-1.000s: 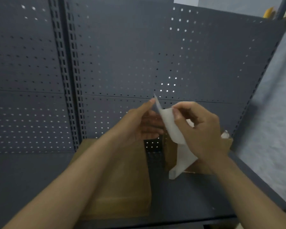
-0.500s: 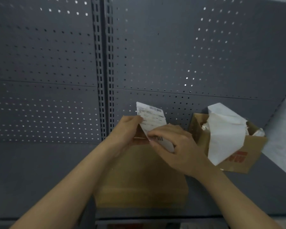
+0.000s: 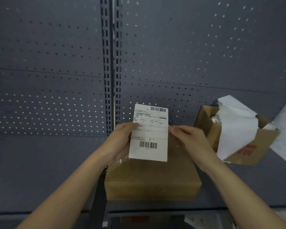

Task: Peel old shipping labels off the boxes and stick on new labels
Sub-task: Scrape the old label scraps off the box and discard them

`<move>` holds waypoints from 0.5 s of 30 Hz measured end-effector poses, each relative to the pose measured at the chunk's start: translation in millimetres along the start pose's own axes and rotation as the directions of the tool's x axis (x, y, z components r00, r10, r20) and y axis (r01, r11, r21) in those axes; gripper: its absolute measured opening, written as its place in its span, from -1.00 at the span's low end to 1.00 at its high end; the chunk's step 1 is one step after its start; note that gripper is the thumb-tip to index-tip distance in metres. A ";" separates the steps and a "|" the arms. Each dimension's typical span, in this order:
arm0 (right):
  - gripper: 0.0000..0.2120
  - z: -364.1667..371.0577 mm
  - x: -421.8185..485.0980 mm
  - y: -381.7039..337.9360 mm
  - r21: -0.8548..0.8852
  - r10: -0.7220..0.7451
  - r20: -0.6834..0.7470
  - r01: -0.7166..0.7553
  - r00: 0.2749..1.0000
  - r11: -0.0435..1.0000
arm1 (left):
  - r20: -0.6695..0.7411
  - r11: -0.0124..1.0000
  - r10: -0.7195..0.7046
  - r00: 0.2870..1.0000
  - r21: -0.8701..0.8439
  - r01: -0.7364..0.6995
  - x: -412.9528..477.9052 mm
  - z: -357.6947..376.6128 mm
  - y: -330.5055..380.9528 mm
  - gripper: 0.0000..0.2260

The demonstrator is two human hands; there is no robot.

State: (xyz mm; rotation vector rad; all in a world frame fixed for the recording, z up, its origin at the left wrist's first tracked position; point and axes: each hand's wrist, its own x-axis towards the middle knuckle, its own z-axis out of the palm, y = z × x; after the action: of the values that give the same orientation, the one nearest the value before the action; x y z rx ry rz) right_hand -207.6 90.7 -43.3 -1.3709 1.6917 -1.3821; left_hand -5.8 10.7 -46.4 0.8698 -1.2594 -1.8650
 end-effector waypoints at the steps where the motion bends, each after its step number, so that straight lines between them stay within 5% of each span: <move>1: -0.84 2.0 -0.9 0.4 0.084 0.052 0.027 -0.054 0.998 0.995 | 0.004 1.000 -0.003 1.000 -0.010 0.003 -0.7 -0.7 -1.0 -0.75; 10: -0.89 10.9 -5.1 -4.6 0.160 0.090 0.044 -0.096 0.995 0.982 | 0.018 0.994 0.006 1.000 0.109 -0.007 1.1 -7.5 -6.7 -0.78; 15: -0.91 6.5 -3.7 -5.9 0.044 0.004 0.061 -0.007 0.998 0.999 | 0.045 0.984 -0.037 0.998 0.174 0.028 -2.7 -16.6 -9.6 -0.81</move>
State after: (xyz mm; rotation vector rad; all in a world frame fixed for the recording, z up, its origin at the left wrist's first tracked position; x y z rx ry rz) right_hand -198.6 92.1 -40.5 -1.3693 1.6150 -1.3529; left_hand 7.6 7.8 -60.0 0.9466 -1.4628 -1.8314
